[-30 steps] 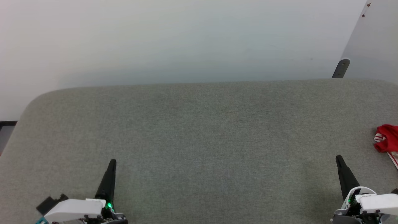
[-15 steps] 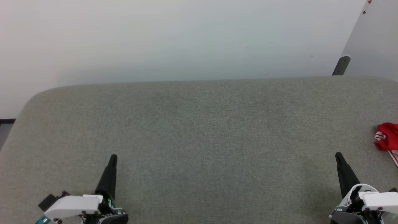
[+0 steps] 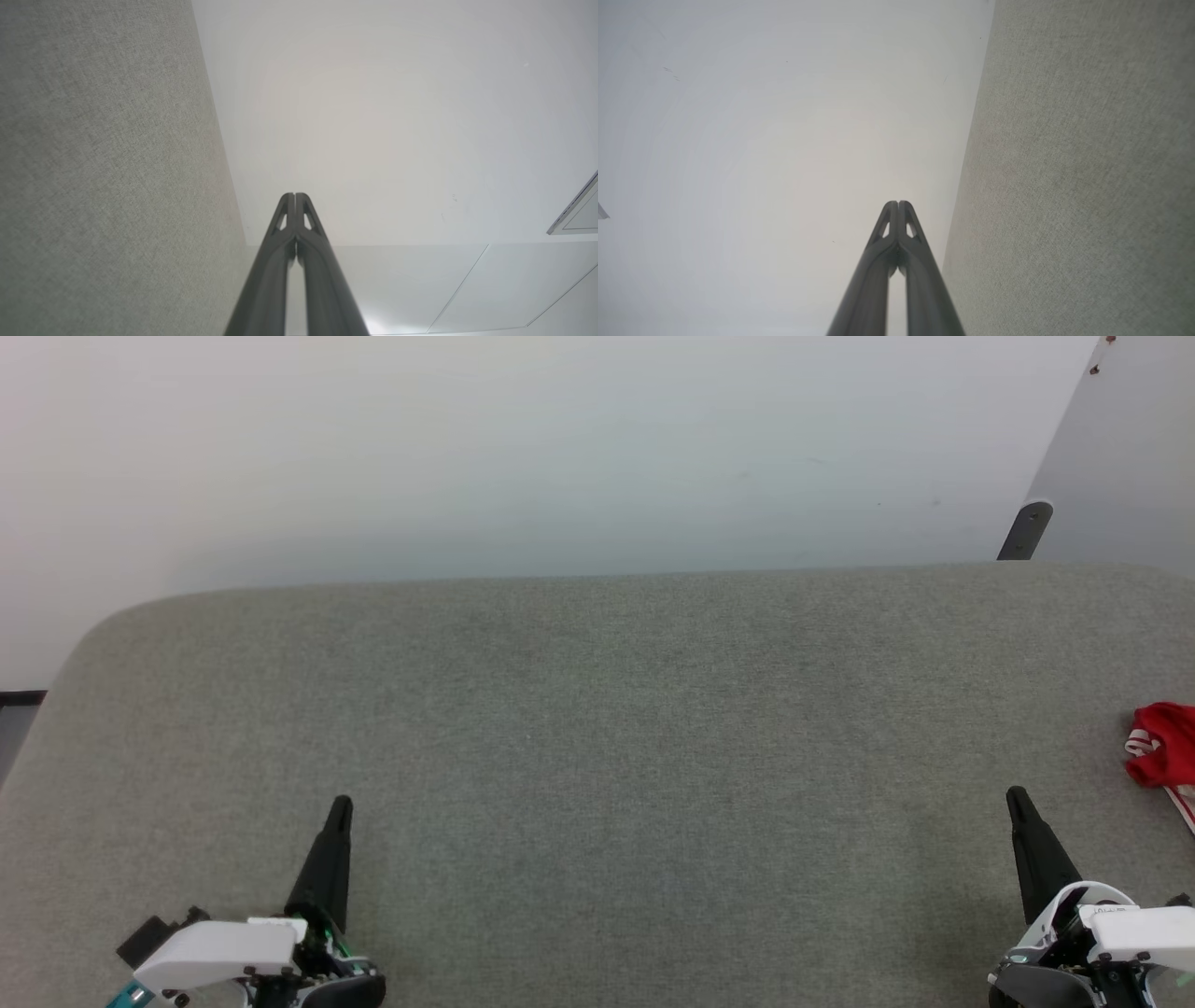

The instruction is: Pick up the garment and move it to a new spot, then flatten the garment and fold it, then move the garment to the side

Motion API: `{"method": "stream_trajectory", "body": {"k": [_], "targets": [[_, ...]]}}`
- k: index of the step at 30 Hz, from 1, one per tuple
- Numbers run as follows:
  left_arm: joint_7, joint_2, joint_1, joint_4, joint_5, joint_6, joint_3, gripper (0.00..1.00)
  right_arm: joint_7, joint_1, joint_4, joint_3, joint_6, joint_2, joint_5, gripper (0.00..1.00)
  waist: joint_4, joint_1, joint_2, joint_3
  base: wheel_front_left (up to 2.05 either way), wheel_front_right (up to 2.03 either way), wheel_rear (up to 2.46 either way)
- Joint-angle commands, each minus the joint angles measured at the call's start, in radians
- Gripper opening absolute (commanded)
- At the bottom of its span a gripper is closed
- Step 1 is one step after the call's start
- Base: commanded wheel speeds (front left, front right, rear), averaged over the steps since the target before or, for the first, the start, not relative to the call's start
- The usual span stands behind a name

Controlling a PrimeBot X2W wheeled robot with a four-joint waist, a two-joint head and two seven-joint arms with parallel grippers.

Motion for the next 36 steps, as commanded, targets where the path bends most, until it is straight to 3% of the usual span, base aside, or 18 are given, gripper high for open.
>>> {"method": "stream_trajectory", "body": {"k": [1,36], "targets": [[0.002,-0.001,-0.010,0.001,-0.003,-0.004,0.002,0.00,0.001,-0.003,0.000,0.000,0.000,0.004,0.003,0.00,0.000,0.0000,0.0000,0.000,0.00,0.00,0.00],[0.002,-0.001,-0.010,0.001,-0.003,-0.004,0.002,0.00,0.000,-0.003,0.000,0.001,0.000,0.004,0.004,0.00,0.000,0.0000,0.0000,0.000,0.00,0.00,0.00]]}}
